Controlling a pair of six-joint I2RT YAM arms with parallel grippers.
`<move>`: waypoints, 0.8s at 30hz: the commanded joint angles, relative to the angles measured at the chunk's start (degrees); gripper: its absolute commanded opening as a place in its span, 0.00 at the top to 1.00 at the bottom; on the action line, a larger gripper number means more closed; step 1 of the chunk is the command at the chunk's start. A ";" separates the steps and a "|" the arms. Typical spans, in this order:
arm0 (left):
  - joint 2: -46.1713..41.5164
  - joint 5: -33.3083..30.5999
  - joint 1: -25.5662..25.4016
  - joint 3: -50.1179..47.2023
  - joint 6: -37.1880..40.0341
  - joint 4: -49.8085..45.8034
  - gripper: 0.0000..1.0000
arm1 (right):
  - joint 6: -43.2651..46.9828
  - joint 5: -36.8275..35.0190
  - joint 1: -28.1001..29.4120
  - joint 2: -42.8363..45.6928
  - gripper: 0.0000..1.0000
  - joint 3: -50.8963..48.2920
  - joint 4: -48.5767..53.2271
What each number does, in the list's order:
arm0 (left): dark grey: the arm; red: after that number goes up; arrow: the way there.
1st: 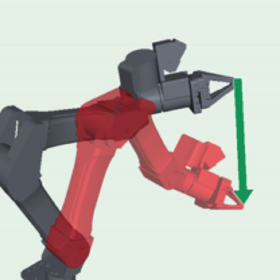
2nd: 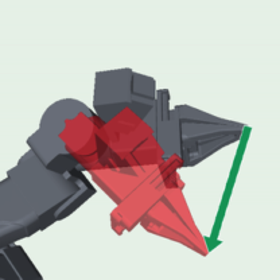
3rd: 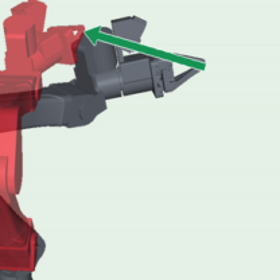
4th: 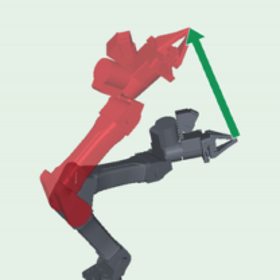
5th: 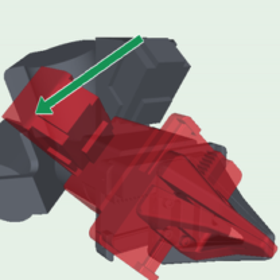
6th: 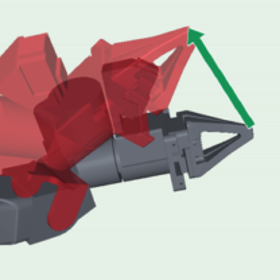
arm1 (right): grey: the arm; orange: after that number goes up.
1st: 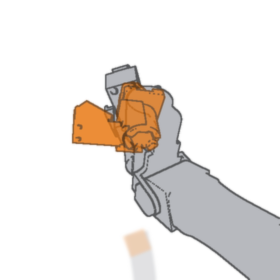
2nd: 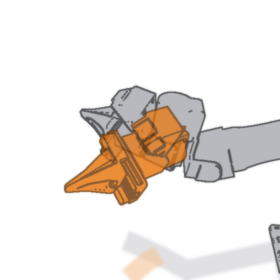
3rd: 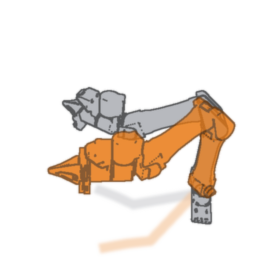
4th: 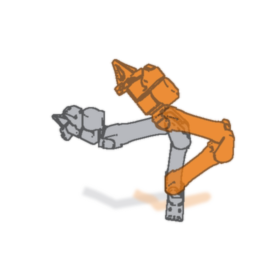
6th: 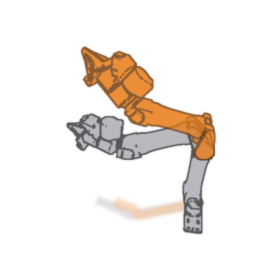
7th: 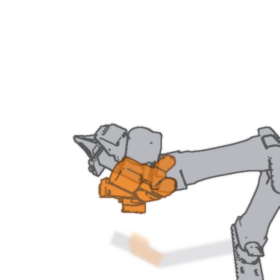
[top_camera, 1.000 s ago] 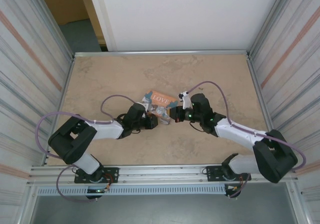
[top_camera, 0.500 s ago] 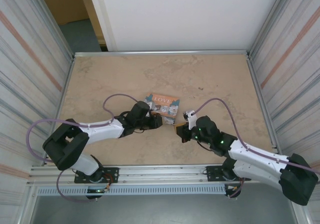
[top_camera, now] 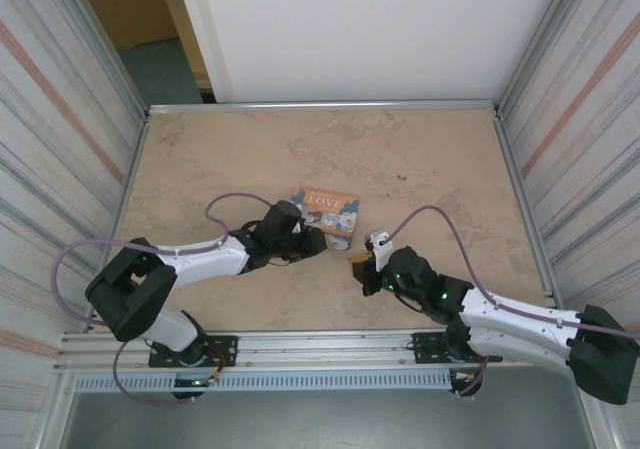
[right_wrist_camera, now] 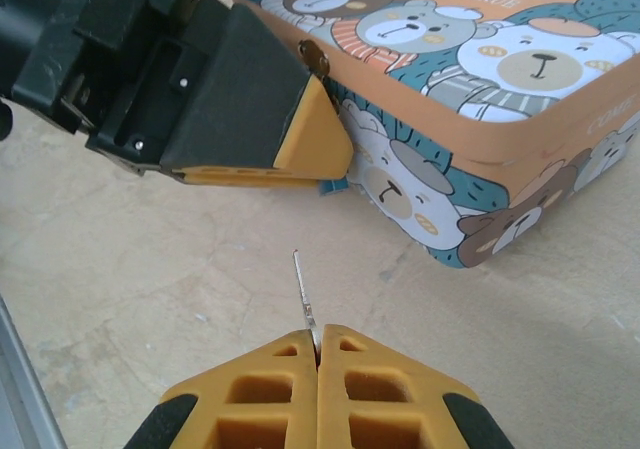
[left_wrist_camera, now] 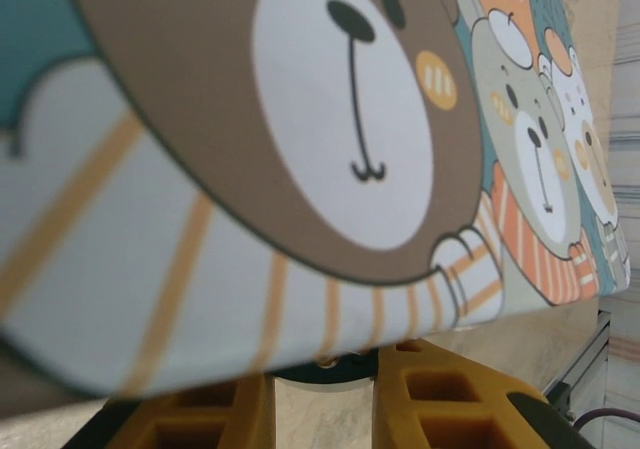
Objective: Unlock a padlock with a key
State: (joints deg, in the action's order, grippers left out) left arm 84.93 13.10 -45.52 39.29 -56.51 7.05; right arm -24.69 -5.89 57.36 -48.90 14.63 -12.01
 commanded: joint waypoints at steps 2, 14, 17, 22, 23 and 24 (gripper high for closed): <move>-2.13 1.42 -0.54 1.59 -3.41 1.63 0.84 | 2.12 -5.06 1.92 -3.08 1.00 -0.92 -4.16; -2.31 2.01 -0.61 1.58 -4.23 2.53 0.84 | 3.65 -7.78 4.42 -14.17 1.00 1.69 -7.77; -2.47 2.10 -0.55 1.52 -4.35 2.58 0.84 | 4.59 -7.86 4.47 -16.31 1.00 2.83 -8.45; -2.57 2.06 -0.62 1.32 -4.47 2.97 0.84 | 5.61 -7.67 4.49 -19.21 1.00 4.41 -9.55; -2.57 2.06 -0.63 1.23 -4.53 3.12 0.84 | 5.70 -7.55 4.43 -19.74 1.00 4.60 -9.99; -2.49 2.15 -0.64 1.23 -4.57 3.15 0.84 | 5.84 -7.56 4.44 -20.27 1.00 4.71 -10.41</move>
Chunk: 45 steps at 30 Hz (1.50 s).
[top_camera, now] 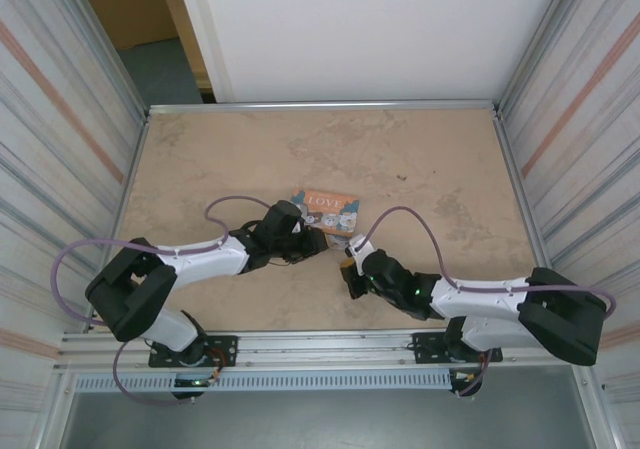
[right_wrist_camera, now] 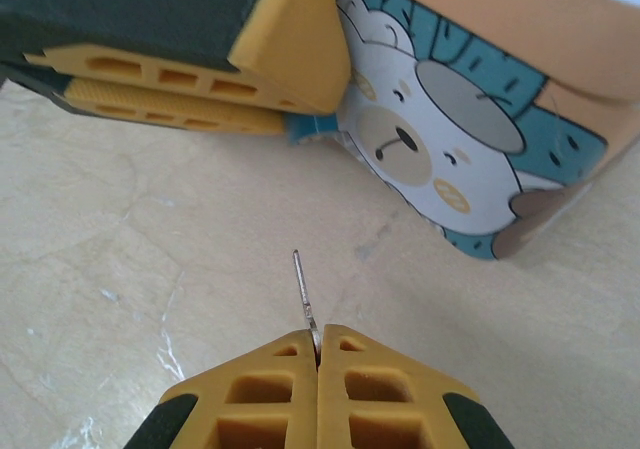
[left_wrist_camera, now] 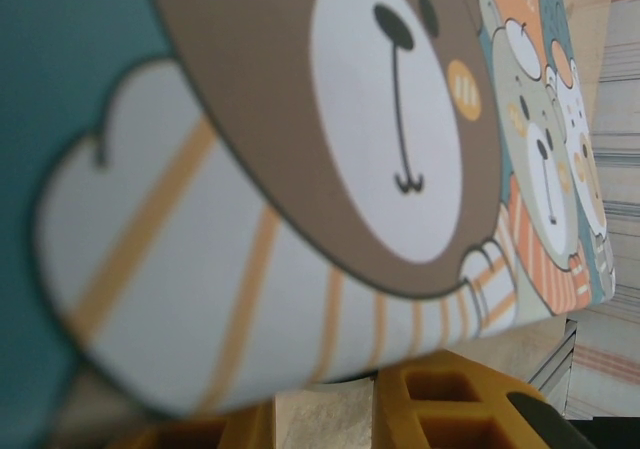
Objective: Unlock a padlock with a key
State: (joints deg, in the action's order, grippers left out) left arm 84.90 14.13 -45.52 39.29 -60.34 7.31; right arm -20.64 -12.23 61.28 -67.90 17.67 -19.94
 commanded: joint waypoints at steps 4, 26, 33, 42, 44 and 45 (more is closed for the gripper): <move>-2.46 1.10 -0.67 1.23 -0.75 3.14 0.84 | 1.96 -2.00 0.48 -3.23 1.00 2.57 -3.39; -2.90 0.76 -0.74 0.44 -0.92 3.33 0.84 | 1.85 -4.01 -0.72 -8.83 1.00 4.92 -5.02; -2.99 0.50 -0.71 0.26 -1.01 3.41 0.84 | 1.40 -4.40 -0.92 -8.84 1.00 5.07 -4.85; -3.03 0.55 -0.71 0.26 -0.75 3.33 0.84 | 1.04 -4.20 -1.36 -9.44 1.00 5.61 -4.97; -3.14 0.52 -0.72 0.18 -0.83 3.32 0.84 | 1.04 -4.14 -1.46 -9.32 1.00 5.59 -5.52; -3.16 0.42 -0.78 0.09 -0.75 3.34 0.84 | 1.04 -4.08 -1.54 -9.27 1.00 5.57 -5.78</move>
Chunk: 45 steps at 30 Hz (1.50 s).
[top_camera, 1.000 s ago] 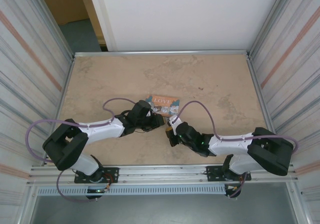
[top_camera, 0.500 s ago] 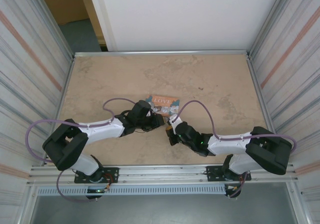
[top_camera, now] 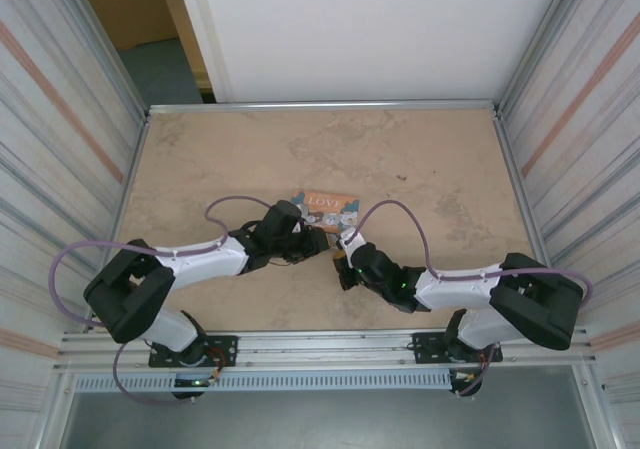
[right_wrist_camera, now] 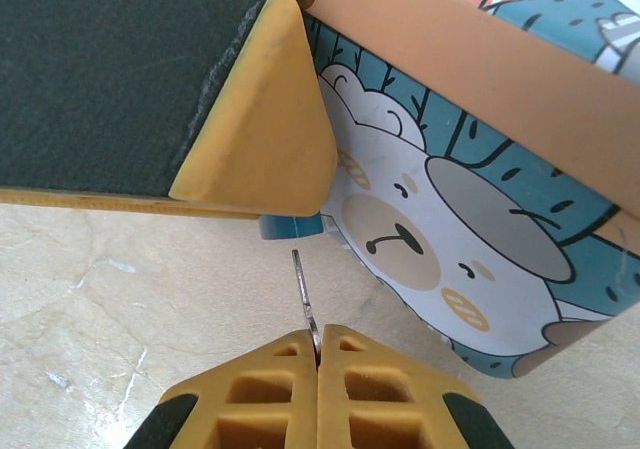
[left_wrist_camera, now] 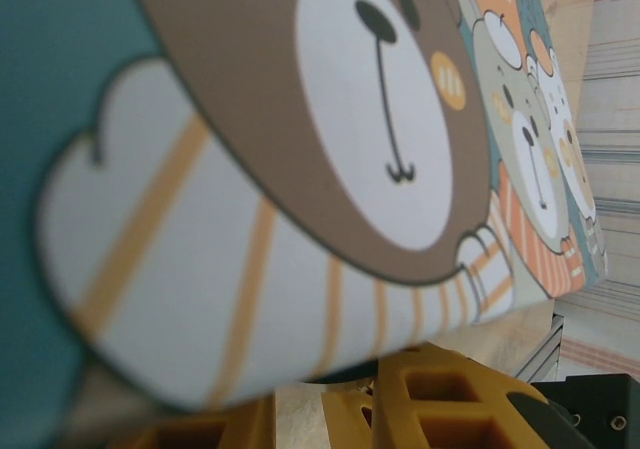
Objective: Unlock a padlock with a key
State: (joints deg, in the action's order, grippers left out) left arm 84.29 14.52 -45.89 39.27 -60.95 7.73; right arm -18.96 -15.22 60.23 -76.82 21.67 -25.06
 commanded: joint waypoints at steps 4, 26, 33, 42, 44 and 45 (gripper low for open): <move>-2.73 -0.06 -0.35 -0.07 -0.20 2.93 0.84 | -0.47 -0.06 -0.55 -0.38 1.00 1.71 -1.83; -2.73 -0.35 -0.39 -0.75 -0.31 3.08 0.84 | -0.46 1.69 -1.37 0.86 1.00 0.94 -4.38; -2.74 -0.48 -0.35 -0.78 -0.40 3.08 0.84 | -0.59 1.17 -1.43 1.67 1.00 0.39 -3.99; -2.82 -0.40 -0.38 -0.77 -0.40 3.00 0.84 | -0.98 0.38 -1.48 1.66 1.00 0.53 -3.16; -2.95 -0.45 -0.40 -0.77 -0.40 2.91 0.84 | -1.08 0.15 -1.43 1.71 1.00 0.53 -3.02; -2.99 -0.47 -0.35 -0.77 -0.40 2.82 0.84 | -1.16 0.05 -1.58 1.76 1.00 0.42 -2.90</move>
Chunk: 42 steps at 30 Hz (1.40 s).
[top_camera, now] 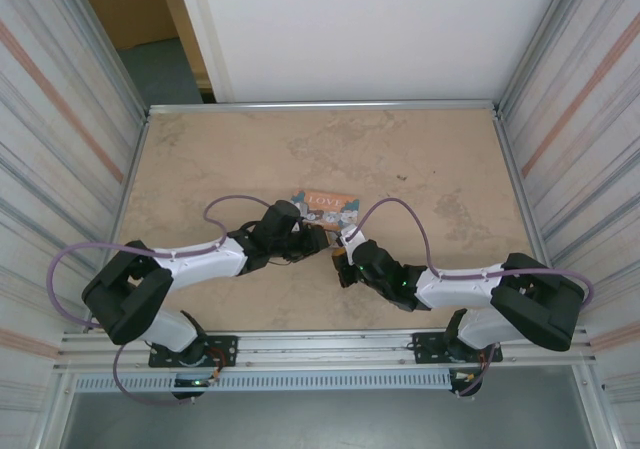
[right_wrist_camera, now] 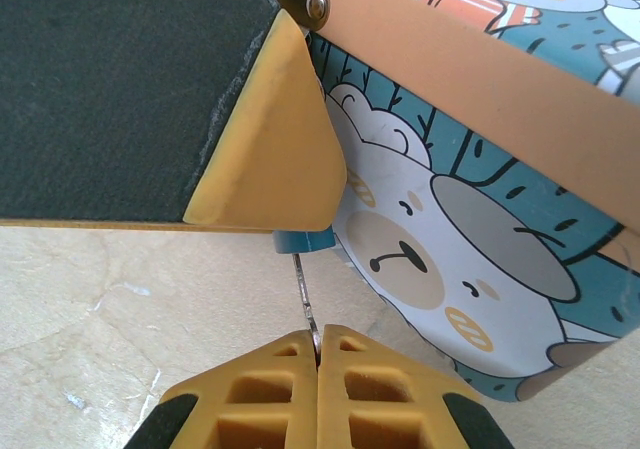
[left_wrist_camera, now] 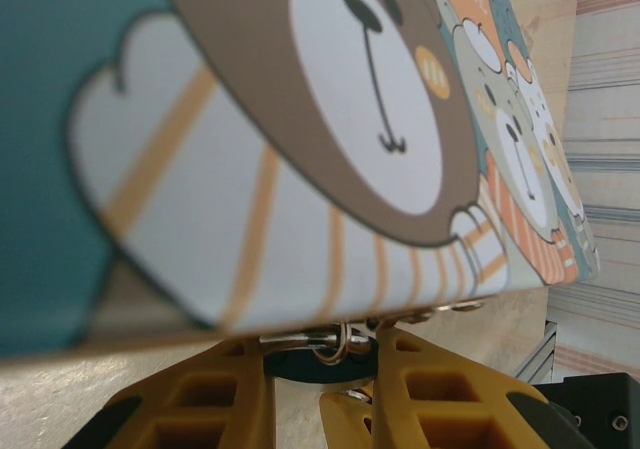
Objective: Unlock a padlock with a key
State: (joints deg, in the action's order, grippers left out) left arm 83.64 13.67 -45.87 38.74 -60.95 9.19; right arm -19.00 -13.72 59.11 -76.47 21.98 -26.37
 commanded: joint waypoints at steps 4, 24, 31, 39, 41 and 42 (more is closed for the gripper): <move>-2.42 0.24 -0.45 -0.25 -0.40 1.24 0.84 | -1.60 -1.93 -0.50 1.47 1.00 0.13 -1.23; -1.57 0.53 -0.38 -0.16 -0.66 1.88 0.83 | -1.65 0.04 -0.95 2.12 1.00 -0.95 -3.93; -1.11 0.97 -0.41 0.11 -0.84 2.31 0.83 | -1.30 0.92 -1.09 2.15 1.00 -1.15 -5.35; -0.93 1.67 -0.39 0.45 -1.20 2.75 0.84 | -1.32 0.88 -1.37 1.17 1.00 -0.91 -6.85; -1.02 1.82 -0.43 0.54 -1.36 2.93 0.84 | -1.21 0.83 -1.39 0.51 1.00 -0.60 -7.10; -0.93 1.88 -0.43 0.70 -1.48 2.94 0.83 | -1.21 0.77 -1.48 0.15 1.00 -0.48 -7.56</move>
State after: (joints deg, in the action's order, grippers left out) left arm 83.33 13.67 -45.84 38.72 -61.78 9.82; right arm -19.46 -13.23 58.08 -75.77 20.95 -29.10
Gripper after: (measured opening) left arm 0.234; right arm 0.048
